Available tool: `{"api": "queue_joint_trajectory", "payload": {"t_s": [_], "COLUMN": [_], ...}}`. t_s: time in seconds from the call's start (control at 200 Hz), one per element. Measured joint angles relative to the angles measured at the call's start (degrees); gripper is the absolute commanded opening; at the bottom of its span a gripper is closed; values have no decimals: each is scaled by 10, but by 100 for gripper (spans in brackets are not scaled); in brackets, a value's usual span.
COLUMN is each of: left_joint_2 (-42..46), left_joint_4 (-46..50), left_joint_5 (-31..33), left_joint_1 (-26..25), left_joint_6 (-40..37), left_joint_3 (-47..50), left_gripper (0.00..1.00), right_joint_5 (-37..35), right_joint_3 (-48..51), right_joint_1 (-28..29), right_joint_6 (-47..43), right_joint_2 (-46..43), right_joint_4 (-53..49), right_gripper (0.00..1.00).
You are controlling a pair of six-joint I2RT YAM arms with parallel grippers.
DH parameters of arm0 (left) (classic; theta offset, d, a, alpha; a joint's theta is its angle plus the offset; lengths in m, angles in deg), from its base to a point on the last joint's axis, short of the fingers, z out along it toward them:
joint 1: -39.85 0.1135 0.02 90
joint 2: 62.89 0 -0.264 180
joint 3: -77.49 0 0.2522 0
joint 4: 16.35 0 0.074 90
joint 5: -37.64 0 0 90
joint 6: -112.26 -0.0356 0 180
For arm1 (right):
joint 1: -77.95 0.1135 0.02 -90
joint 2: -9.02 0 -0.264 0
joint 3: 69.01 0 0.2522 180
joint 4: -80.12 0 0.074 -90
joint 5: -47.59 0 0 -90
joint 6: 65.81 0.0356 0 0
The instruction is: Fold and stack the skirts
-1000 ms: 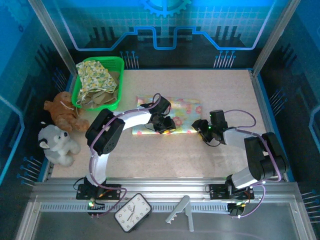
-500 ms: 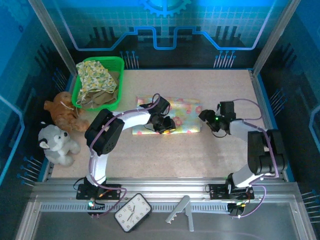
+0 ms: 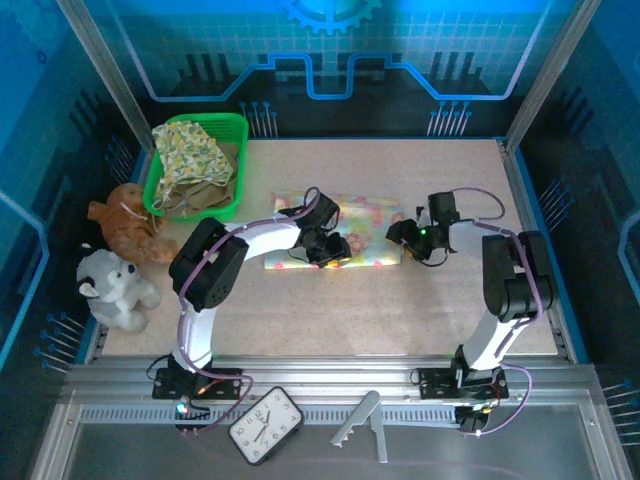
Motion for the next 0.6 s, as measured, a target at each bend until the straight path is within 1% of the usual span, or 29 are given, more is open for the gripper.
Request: {"api": "queue_joint_trajectory", "payload": {"t_s": [0.15, 0.21, 0.295, 0.385, 0.44, 0.525, 0.6], "left_joint_2": [0, 0, 0, 0, 1, 6, 19], "left_joint_4": [1, 1, 1, 1, 1, 2, 5], "left_joint_5": [0, 0, -1, -2, -4, -11, -21], "left_joint_1": [1, 1, 1, 1, 1, 2, 5], "left_joint_6": [0, 0, 0, 0, 0, 0, 1], "left_joint_3": [0, 0, 0, 0, 0, 2, 9], "left_gripper": [38, 38, 38, 38, 38, 40, 47], "right_joint_5": [26, 31, 30, 24, 19, 5, -13], "right_joint_3": [0, 0, 1, 3, 10, 14, 3], "right_joint_1": [9, 15, 20, 21, 21, 22, 27], "right_joint_6": [2, 2, 12, 22, 33, 40, 24], "right_joint_2": [2, 2, 2, 2, 1, 0, -3], "right_joint_4": [10, 14, 22, 34, 44, 40, 12], "right_gripper": [53, 51, 39, 17, 7, 1, 0]}}
